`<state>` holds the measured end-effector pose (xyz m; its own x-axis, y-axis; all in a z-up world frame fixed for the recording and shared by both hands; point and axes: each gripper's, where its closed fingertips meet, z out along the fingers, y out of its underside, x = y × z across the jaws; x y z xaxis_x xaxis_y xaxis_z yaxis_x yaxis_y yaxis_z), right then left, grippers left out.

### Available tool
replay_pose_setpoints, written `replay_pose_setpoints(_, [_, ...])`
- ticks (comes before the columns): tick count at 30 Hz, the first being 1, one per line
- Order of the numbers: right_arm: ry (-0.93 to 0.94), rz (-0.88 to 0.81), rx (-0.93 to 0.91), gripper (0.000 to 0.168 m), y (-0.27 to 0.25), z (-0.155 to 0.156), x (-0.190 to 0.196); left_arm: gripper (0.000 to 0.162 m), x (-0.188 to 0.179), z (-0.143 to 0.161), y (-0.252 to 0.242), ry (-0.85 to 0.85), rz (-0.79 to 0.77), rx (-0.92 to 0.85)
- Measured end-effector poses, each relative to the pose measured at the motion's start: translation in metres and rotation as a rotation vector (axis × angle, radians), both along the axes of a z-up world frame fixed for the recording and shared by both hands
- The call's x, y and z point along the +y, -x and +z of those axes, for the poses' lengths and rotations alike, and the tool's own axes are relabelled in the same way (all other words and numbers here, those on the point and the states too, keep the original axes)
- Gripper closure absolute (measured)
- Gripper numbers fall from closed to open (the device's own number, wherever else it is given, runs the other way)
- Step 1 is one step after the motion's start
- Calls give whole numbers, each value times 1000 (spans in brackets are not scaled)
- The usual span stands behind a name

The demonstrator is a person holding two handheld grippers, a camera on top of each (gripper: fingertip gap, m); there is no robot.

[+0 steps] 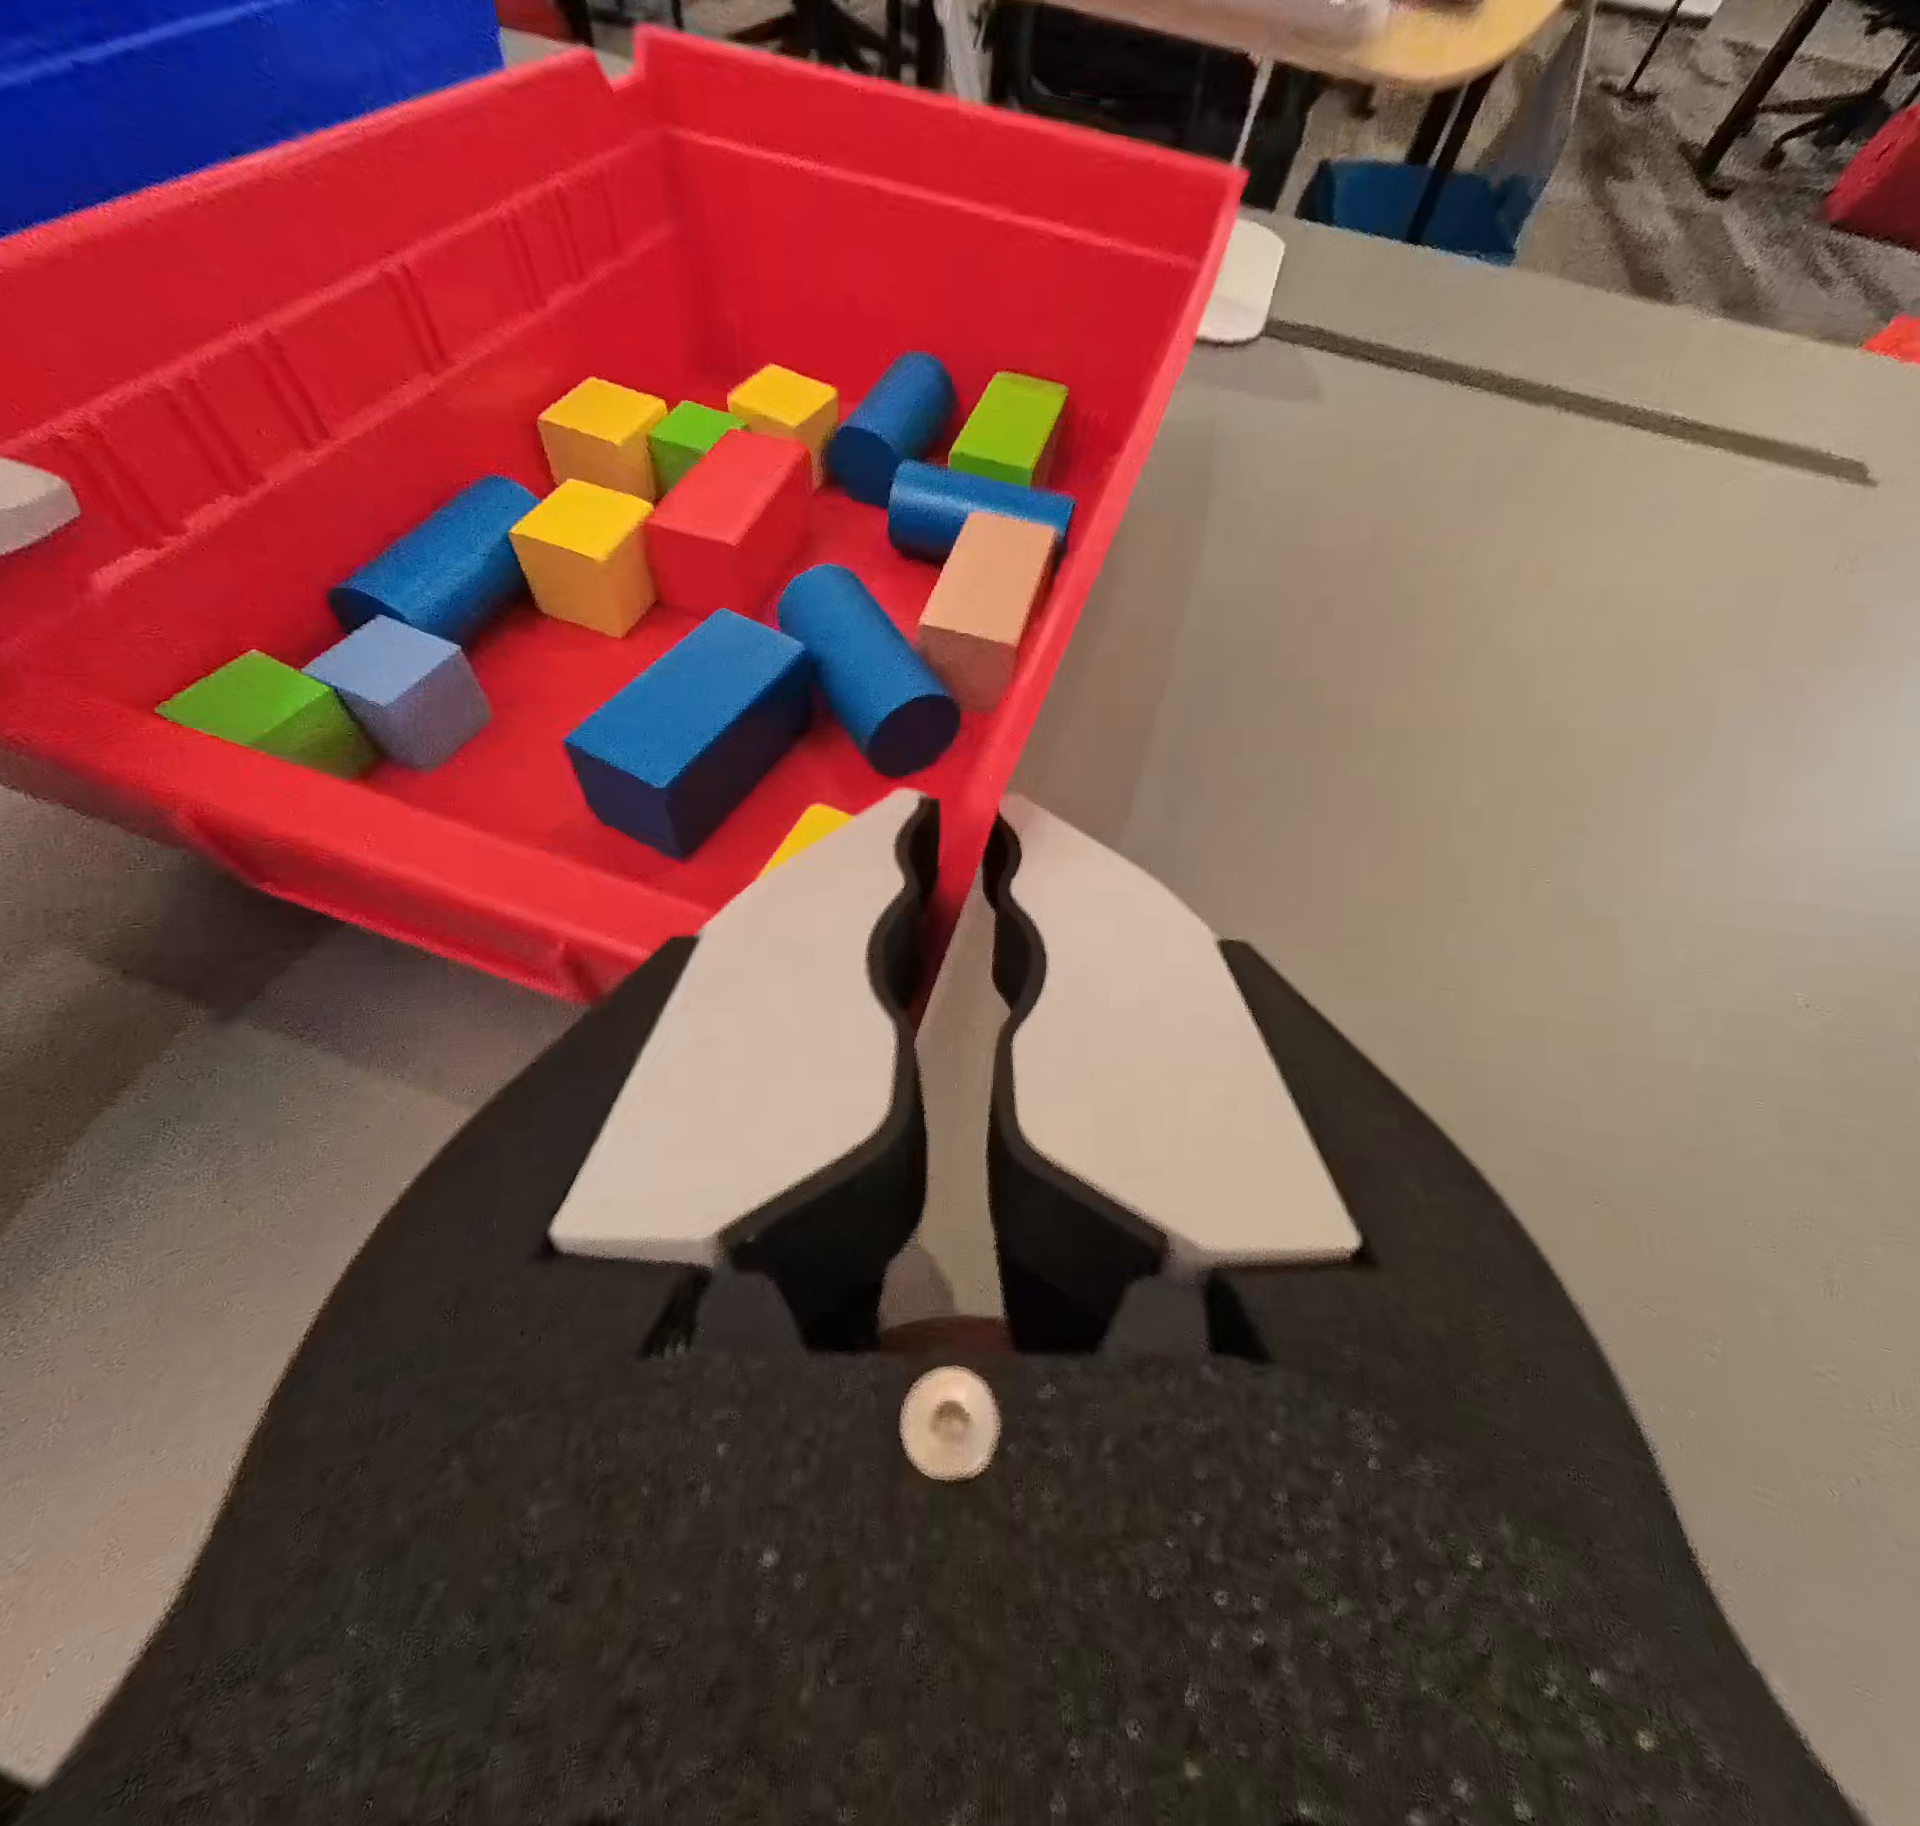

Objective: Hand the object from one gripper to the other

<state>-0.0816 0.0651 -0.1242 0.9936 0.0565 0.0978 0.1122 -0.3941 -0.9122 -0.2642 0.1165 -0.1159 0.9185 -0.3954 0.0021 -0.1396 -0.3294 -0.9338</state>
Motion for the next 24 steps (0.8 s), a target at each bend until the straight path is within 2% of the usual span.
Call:
replay_pose_setpoints(3, [-114, -7, -8, 162, -1, 31, 4, 159, -1, 26, 0, -79, -5, -51])
replay_pose_setpoints(6, [-205, -21, -43, 161, 1, 43, 2, 159, 1, 34, 2, -148, 9, -6])
replay_pose_setpoints(8, [-160, -14, -22, 161, 3, 34, 5, 159, 7, 20, 4, -91, 5, 3])
replay_pose_setpoints(10, [-63, -9, -26, 160, 7, 11, 6, 160, 11, 0, 5, 5, 12, -6])
replay_pose_setpoints(12, [-32, -22, -11, 160, 7, -5, 8, 159, 13, -7, 7, -6, 25, 42])
replay_pose_setpoints(14, [-26, -25, 2, 160, 7, -7, 9, 159, 14, -6, 7, -11, 27, 71])
replay_pose_setpoints(18, [-24, -4, 21, 160, 2, -6, 12, 156, 5, -10, 3, 59, -36, 8])
replay_pose_setpoints(19, [-21, 11, 11, 159, -1, -6, 11, 149, 0, -7, 7, 90, -48, -8])
replay_pose_setpoints(21, [-11, 30, 43, 151, -4, -6, 10, 120, -9, 18, 25, 95, -40, -115])
replay_pose_setpoints(22, [-13, 37, 66, 144, -5, -4, 8, 113, -13, 31, 42, 78, -43, -144])
replay_pose_setpoints(24, [-16, 46, 73, 136, -9, -3, 2, 112, -12, 44, 93, 49, 17, -111])
